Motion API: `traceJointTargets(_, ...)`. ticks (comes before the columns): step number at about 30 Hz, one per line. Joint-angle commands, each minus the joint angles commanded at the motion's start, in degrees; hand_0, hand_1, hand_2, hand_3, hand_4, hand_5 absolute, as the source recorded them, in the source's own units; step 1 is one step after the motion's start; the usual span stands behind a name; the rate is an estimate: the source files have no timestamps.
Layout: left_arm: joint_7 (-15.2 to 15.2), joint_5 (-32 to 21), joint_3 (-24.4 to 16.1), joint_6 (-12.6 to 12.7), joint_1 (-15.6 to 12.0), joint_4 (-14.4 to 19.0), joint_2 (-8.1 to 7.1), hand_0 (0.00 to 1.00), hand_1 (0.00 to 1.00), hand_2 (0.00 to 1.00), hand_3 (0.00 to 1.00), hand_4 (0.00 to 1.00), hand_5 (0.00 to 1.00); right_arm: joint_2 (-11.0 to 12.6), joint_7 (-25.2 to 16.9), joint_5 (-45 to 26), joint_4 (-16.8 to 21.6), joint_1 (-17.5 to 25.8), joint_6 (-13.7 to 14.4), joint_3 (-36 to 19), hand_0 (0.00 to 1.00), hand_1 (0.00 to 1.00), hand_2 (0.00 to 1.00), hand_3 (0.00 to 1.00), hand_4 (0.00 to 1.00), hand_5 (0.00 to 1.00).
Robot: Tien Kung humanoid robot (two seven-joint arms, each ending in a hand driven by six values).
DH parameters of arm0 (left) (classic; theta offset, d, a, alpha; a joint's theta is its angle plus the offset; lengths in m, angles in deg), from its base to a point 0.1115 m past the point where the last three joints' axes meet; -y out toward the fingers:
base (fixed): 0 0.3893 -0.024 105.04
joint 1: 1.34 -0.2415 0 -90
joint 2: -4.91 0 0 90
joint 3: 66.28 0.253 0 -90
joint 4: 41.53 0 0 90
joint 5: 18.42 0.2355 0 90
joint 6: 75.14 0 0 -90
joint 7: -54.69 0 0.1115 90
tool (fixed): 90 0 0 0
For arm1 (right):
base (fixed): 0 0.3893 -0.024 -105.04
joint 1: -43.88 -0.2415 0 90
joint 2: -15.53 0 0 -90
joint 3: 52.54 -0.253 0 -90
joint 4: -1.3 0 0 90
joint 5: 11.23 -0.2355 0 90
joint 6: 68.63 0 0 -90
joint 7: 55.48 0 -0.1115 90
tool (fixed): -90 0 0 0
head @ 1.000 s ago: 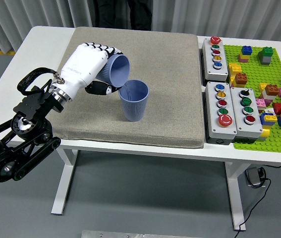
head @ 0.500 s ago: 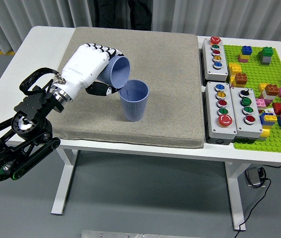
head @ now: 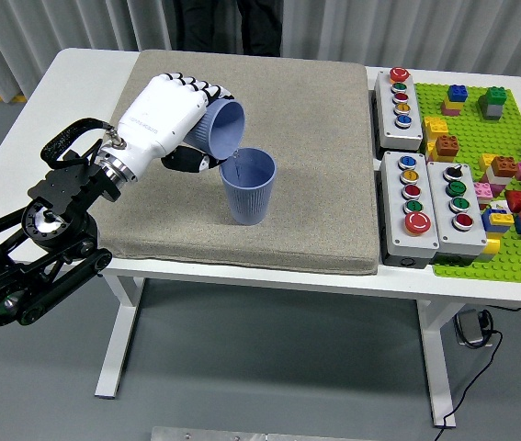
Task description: Pick cup pour cup place
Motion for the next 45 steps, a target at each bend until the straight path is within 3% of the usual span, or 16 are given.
traceJointTargets(8,0.4,0.0,0.2,0.5,0.2,0.0,-0.21,0.558,0.506,0.531,0.518,0.796,0.161,0.0,0.0,-0.1,0.0,-0.1,0.0,0.0,0.701,0.644,0.6,0.597,0.003,0.313)
traceJointTargets(23,1.5,0.0,4.0,0.6,3.3,0.7,-2.3,0.556,0.508,0.528,0.517,0.794,0.159,0.2,-0.1,-0.6,0.0,-0.3,0.2,0.2,0.701,0.644,0.6,0.597,0.002,0.312)
traceJointTargets(45,2.2,0.0,6.4,1.0,4.2,1.2,-3.07,0.554,0.505,0.526,0.518,0.793,0.159,0.0,0.1,-0.6,0.0,0.2,0.3,0.4,0.701,0.644,0.6,0.597,0.002,0.31)
